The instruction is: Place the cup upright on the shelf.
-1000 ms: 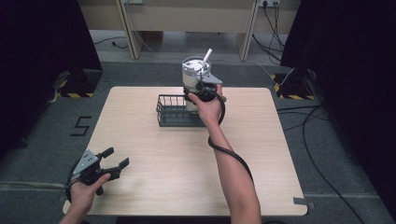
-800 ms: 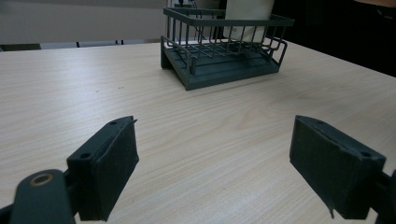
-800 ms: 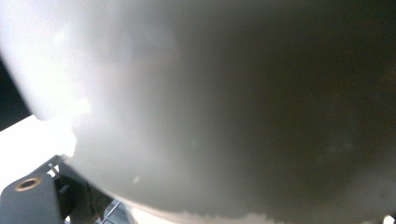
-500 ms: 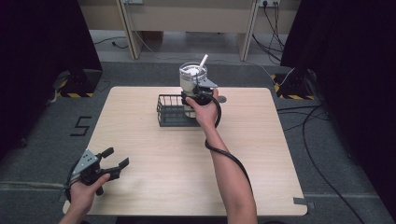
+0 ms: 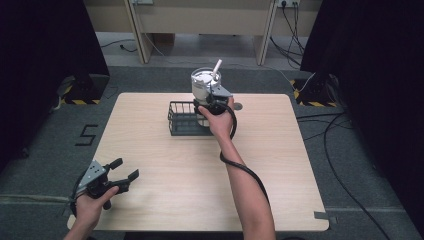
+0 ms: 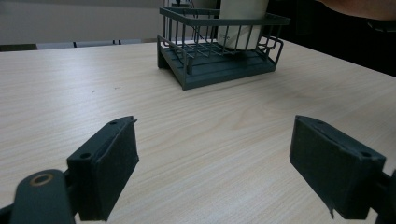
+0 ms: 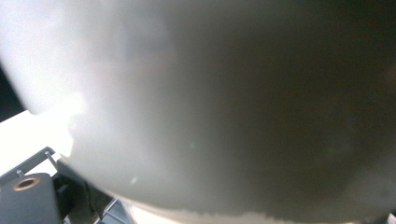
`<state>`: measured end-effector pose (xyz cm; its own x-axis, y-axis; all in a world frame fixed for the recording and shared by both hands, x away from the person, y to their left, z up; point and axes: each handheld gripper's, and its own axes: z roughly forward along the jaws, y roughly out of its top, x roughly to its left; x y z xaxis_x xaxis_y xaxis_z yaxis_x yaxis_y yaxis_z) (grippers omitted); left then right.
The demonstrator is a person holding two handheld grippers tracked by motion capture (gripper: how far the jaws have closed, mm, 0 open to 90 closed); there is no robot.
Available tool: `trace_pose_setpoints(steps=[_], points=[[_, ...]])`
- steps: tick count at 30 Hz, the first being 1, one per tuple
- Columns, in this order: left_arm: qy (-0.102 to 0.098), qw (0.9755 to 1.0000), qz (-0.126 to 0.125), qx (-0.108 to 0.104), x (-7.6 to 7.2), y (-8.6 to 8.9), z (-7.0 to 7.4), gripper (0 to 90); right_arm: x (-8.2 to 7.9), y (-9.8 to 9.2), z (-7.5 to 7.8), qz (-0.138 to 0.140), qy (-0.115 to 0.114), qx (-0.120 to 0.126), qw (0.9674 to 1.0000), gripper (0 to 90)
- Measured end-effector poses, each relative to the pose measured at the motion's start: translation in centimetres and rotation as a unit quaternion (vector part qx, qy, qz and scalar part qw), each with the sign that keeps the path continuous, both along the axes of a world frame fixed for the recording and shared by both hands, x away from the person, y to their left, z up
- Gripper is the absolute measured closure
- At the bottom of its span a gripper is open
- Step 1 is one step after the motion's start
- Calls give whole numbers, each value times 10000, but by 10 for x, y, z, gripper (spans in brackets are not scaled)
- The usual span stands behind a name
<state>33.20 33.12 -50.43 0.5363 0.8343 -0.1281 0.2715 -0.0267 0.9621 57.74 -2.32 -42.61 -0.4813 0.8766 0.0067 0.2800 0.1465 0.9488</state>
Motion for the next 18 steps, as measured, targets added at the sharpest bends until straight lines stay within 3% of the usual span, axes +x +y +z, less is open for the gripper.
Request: trace_pose_setpoints(steps=[18], points=[[10, 10000, -9, 9, 0, 0, 0, 146, -8, 1, -8, -86, -283, 102, 9995, 99]])
